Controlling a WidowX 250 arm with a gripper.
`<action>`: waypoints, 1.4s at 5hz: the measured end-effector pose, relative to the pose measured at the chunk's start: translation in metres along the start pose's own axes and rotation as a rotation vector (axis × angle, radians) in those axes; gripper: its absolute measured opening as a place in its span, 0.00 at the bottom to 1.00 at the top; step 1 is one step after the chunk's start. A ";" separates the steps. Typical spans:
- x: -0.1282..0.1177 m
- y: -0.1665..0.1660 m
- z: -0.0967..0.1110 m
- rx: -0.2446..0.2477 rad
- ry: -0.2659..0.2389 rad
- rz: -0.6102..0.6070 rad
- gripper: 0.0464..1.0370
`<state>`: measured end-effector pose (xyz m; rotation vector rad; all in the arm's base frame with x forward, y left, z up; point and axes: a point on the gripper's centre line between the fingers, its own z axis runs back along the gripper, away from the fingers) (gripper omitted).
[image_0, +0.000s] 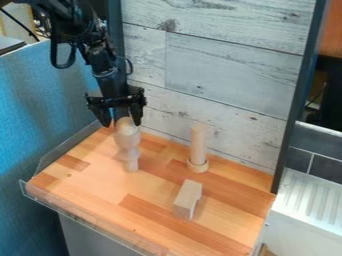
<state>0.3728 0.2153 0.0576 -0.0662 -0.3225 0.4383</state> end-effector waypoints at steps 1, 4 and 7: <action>-0.010 0.000 -0.016 -0.010 0.047 0.005 0.96; -0.008 -0.013 0.008 -0.069 0.006 0.038 0.96; -0.030 -0.065 0.038 -0.099 0.008 -0.141 0.96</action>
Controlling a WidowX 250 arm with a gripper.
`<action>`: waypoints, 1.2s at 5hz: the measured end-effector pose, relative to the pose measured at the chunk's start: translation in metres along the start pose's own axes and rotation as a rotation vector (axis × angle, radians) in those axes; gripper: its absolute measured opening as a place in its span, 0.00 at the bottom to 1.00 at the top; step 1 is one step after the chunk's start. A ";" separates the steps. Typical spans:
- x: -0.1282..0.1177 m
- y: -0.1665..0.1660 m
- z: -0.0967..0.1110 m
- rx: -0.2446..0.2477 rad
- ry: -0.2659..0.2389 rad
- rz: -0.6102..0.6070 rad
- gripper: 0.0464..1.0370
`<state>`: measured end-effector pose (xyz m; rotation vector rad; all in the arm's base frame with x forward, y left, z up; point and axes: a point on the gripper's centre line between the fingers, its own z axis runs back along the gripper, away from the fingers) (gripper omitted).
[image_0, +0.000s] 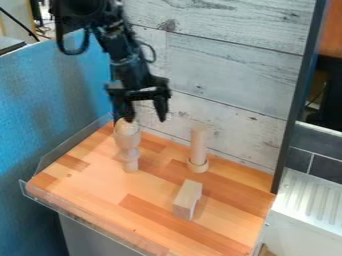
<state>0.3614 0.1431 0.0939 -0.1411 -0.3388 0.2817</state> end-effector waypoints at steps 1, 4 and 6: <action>-0.005 -0.015 -0.009 0.012 0.016 -0.050 0.96; -0.032 -0.033 -0.054 0.088 0.037 -0.175 0.96; -0.019 -0.037 -0.081 0.076 0.036 -0.194 0.96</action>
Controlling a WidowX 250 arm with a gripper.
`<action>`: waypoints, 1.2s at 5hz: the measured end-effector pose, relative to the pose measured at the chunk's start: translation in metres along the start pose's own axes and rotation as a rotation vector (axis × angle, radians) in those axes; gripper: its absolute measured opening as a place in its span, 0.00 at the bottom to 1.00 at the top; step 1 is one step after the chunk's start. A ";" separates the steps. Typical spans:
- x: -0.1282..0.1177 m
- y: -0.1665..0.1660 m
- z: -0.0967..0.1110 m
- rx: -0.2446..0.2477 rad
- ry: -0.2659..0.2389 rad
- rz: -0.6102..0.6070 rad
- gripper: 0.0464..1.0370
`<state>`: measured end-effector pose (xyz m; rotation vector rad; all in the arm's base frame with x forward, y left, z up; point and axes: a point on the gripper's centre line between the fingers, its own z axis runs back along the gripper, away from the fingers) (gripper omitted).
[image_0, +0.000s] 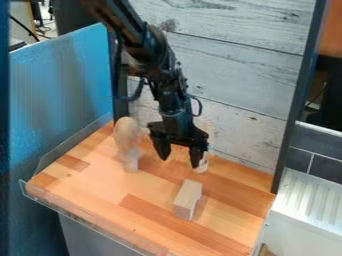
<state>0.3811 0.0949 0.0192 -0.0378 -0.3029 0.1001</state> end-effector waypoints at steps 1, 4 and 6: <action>0.013 0.001 -0.013 -0.005 0.003 0.006 0.96; 0.049 -0.014 -0.040 -0.029 0.043 0.019 0.96; 0.067 -0.016 -0.035 -0.012 -0.014 0.004 0.67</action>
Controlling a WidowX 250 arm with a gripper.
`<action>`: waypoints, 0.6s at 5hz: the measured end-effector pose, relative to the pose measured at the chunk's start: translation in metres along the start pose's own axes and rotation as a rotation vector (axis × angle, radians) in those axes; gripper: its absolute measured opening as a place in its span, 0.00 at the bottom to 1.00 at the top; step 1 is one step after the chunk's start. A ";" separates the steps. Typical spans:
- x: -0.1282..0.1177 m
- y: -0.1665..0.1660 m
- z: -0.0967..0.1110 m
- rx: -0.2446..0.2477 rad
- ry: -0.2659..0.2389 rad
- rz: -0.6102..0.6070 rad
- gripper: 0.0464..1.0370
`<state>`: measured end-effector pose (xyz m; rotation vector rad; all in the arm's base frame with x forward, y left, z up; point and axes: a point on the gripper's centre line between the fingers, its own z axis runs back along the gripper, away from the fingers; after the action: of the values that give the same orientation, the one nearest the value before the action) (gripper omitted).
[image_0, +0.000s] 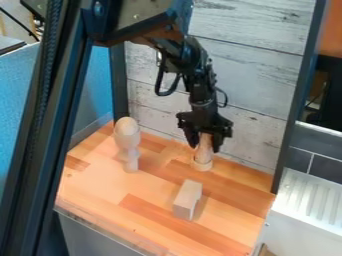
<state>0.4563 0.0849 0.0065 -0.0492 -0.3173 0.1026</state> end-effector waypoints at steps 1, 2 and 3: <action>-0.006 0.001 -0.003 -0.011 -0.021 -0.011 0.48; -0.019 0.003 0.003 -0.029 -0.016 -0.012 0.48; -0.030 0.003 0.018 -0.070 -0.028 -0.011 0.48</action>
<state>0.4219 0.0848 0.0143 -0.1151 -0.3485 0.0814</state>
